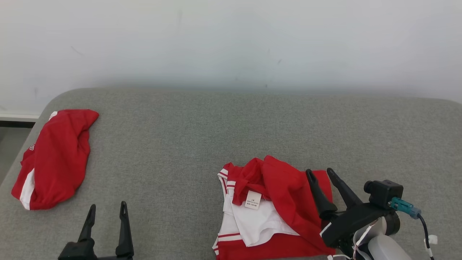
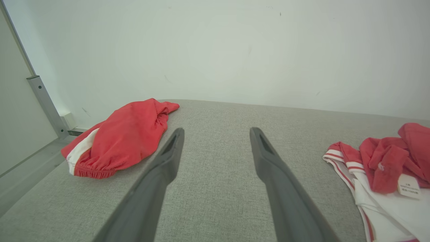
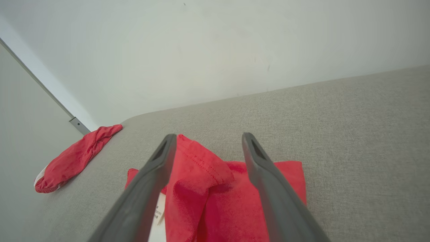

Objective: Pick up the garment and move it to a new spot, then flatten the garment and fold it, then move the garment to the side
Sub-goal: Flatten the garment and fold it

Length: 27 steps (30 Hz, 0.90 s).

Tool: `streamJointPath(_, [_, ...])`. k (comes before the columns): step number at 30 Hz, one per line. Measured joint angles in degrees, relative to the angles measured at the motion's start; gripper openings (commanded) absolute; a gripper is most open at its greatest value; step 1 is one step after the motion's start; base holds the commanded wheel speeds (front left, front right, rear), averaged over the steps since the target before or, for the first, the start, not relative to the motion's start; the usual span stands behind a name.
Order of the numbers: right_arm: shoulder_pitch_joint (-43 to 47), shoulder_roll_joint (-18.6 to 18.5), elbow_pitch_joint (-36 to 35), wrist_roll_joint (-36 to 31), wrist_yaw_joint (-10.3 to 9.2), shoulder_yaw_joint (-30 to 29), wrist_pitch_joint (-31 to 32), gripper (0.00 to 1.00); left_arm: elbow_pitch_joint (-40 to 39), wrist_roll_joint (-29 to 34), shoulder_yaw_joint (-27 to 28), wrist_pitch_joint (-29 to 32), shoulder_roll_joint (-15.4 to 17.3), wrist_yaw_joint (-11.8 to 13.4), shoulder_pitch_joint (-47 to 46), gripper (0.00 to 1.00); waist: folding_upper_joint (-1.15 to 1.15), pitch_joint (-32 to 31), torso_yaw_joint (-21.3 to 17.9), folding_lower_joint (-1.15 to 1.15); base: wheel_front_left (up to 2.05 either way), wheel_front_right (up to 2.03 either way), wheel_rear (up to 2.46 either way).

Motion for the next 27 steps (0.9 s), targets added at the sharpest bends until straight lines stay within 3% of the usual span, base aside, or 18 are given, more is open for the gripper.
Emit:
streamJointPath(5, [0.5, 0.7, 1.9, 0.7, 0.00, -1.1, 2.2, 1.00, 0.0, 0.1, 0.0, 0.0, 0.0, -0.2, 0.0, 1.00, 0.00, -0.1, 0.7, 0.00, 0.00, 0.00, 0.00])
streamJointPath(14, [-4.8, 3.5, 11.8, 2.0, 0.00, -0.5, 4.7, 1.00, 0.1, 0.2, -0.5, 0.0, -0.3, -0.3, -0.2, 1.00, 0.00, 0.6, 2.9, 0.00, 0.00, 0.00, 0.00])
streamJointPath(15, [-5.3, 3.9, 12.9, 2.6, 0.00, -0.1, 4.9, 0.48, 0.2, 0.2, -0.5, 0.0, -0.4, -0.4, -0.2, 1.00, 0.00, 0.7, 3.1, 0.00, 0.00, 0.00, 0.00])
streamJointPath(16, [-5.7, 4.1, 13.7, 2.7, 0.00, 0.2, 4.7, 0.10, 0.3, 0.3, -0.5, 0.0, -0.4, -0.4, -0.4, 1.00, 0.00, 0.8, 3.3, 0.00, 0.00, 0.00, 0.00])
streamJointPath(17, [-6.2, 4.2, 14.6, 2.7, 0.00, 0.6, 4.2, 0.00, 0.4, 0.3, -0.6, 0.0, -0.4, -0.5, -0.5, 1.00, 0.00, 0.8, 3.5, 0.00, 0.00, 0.00, 0.00])
streamJointPath(22, [-7.4, 4.4, 16.0, 3.0, 0.00, 3.3, 0.6, 0.00, 0.7, 0.4, -0.4, 0.0, -0.4, -0.5, -0.6, 1.00, 0.00, 0.4, 3.6, 0.00, 0.00, 0.00, 0.00])
streamJointPath(27, [-6.7, 5.1, 12.5, 3.4, 0.00, 9.5, -1.7, 0.00, 0.7, 0.4, -0.1, 0.0, -0.4, -0.5, -0.5, 1.00, 0.00, 0.0, 3.0, 0.00, 0.00, 0.00, 0.00])
